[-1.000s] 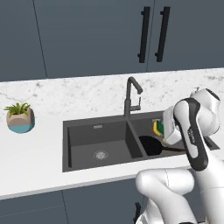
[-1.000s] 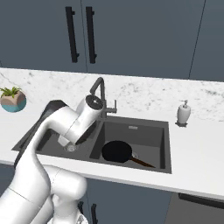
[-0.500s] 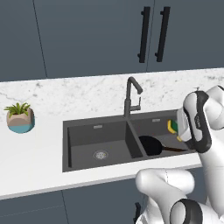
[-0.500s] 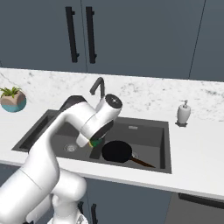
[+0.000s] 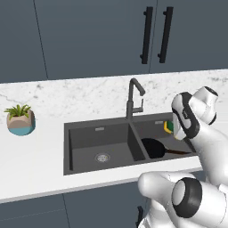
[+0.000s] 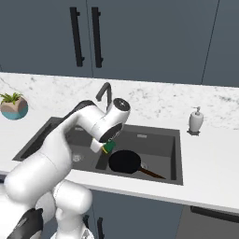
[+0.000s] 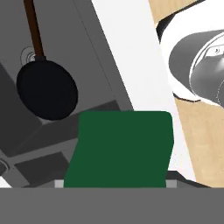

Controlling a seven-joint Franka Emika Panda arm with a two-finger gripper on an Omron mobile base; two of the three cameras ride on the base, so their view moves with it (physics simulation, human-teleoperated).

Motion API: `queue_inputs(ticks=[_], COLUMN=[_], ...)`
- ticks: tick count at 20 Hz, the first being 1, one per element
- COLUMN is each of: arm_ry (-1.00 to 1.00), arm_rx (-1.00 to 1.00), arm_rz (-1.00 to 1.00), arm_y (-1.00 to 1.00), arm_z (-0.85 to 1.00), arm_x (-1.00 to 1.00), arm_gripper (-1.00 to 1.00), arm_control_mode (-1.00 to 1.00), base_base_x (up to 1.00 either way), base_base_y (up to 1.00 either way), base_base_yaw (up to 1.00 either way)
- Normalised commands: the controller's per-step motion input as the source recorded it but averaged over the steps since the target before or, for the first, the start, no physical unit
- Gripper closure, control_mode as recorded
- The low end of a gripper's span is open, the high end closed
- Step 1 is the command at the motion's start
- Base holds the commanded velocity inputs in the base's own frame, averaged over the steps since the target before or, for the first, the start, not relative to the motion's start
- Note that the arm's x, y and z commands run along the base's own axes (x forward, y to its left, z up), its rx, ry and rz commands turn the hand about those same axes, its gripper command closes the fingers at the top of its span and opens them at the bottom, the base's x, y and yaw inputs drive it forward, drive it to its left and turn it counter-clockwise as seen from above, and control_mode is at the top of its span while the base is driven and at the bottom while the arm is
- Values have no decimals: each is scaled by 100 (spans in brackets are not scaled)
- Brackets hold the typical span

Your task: Pick the pan and sponge and place them into the sink. Then turn on the water.

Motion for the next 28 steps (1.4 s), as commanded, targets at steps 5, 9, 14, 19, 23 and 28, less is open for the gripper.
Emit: queue_inputs(ticks=[5,9,14,19,23,28], arm_ry=[0,2,10,19,14,1], arm_rx=[-2,0,0,0,0,1], arm_rz=[0,6,5,0,0,0], arm_y=[-10,-28,-25,-2,-3,-24], arm_z=[-30,-27,-44,-40,-41,-29], arm_x=[44,28,21,12,5,3], arm_gripper=[100,100,100,100,100,100], arm_control_mode=[-100,-100,-100,-100,-100,-100], base_base_x=[0,0,0,0,0,0], base_base_y=[0,0,0,0,0,0], base_base_yaw=[0,0,0,0,0,0])
